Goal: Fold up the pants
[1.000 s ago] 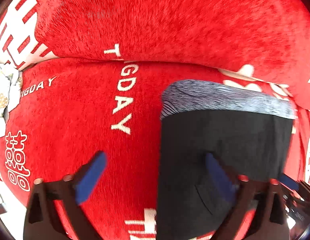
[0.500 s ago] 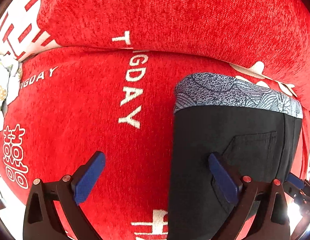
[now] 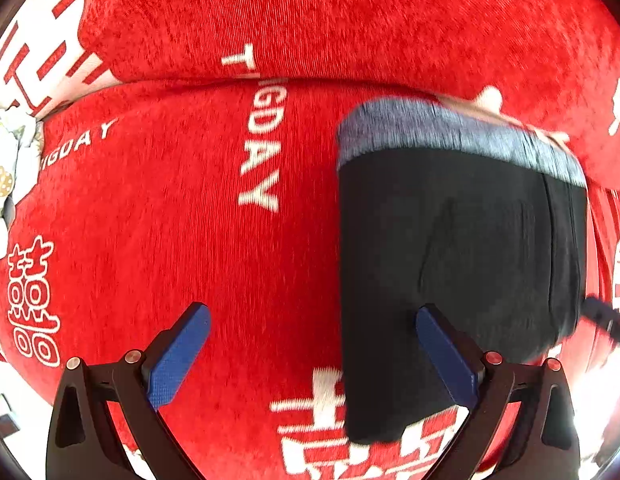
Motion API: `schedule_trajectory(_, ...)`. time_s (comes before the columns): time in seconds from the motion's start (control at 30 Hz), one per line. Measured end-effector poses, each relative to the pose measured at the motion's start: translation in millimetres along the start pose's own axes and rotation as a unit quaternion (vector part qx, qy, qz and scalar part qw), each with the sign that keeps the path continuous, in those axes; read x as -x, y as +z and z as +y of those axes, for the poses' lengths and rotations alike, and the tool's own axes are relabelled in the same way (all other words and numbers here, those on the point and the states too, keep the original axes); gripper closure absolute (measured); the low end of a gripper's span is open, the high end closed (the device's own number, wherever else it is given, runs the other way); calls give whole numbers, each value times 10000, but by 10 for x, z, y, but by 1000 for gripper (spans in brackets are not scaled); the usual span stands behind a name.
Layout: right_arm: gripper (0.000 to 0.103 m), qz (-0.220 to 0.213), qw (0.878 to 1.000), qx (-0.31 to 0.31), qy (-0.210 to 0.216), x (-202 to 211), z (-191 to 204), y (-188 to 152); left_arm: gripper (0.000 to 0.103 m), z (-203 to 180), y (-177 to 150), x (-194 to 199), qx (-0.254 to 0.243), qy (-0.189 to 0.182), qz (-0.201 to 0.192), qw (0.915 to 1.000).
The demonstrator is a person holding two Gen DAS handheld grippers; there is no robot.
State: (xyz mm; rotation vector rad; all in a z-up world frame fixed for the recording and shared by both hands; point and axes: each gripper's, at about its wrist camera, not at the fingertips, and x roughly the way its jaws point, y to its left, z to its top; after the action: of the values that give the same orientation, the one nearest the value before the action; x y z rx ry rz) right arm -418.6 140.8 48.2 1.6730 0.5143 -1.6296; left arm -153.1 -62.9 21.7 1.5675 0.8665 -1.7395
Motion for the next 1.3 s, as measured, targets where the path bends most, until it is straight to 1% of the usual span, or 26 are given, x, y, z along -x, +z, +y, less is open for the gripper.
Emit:
schedule_trajectory(0.07,43,-8,9999,-106,-21,34,-81,-18,0,-5,-130,-31,-109,70,33,9999)
schedule_trajectory(0.13,43,20,9998,-201,-47,39,-152,-38,0,-41,-251,-86,-303,269,-35,9992)
schedule_trajectory(0.2,43,96,9994,-319,-65,5,-219,-69,0,-84,-293,-122,-485,439,-194,9977)
schedule_trajectory(0.27,43,148,9990,-417,-52,-22,-266,-100,0,-110,-281,-195,-517,508,-160,9972)
schedule_trajectory(0.33,42,167,9987,-491,-12,-38,-281,-128,0,-87,-229,-203,-389,424,-57,9983)
schedule_trajectory(0.43,36,197,9985,-504,6,-50,-297,-151,0,-56,-185,-152,-346,333,27,9988)
schedule_trajectory(0.7,36,236,9984,-498,89,-34,-356,-131,0,-83,-97,-96,-268,183,170,9993)
schedule_trajectory(0.73,35,240,9984,-502,108,-35,-362,-114,0,-96,-84,-85,-258,153,155,9994)
schedule_trajectory(0.77,30,238,9984,-503,113,-35,-366,-101,0,-114,-67,-71,-249,117,136,9995)
schedule_trajectory(0.83,27,226,9985,-485,145,-50,-374,-52,0,-150,-35,-49,-242,56,101,9996)
schedule_trajectory(1.1,27,342,9988,-310,131,-124,-341,96,0,-260,86,-104,-257,-49,102,9996)
schedule_trajectory(1.3,27,407,9981,-412,230,-185,-377,158,0,-270,186,-209,-171,-142,176,9996)
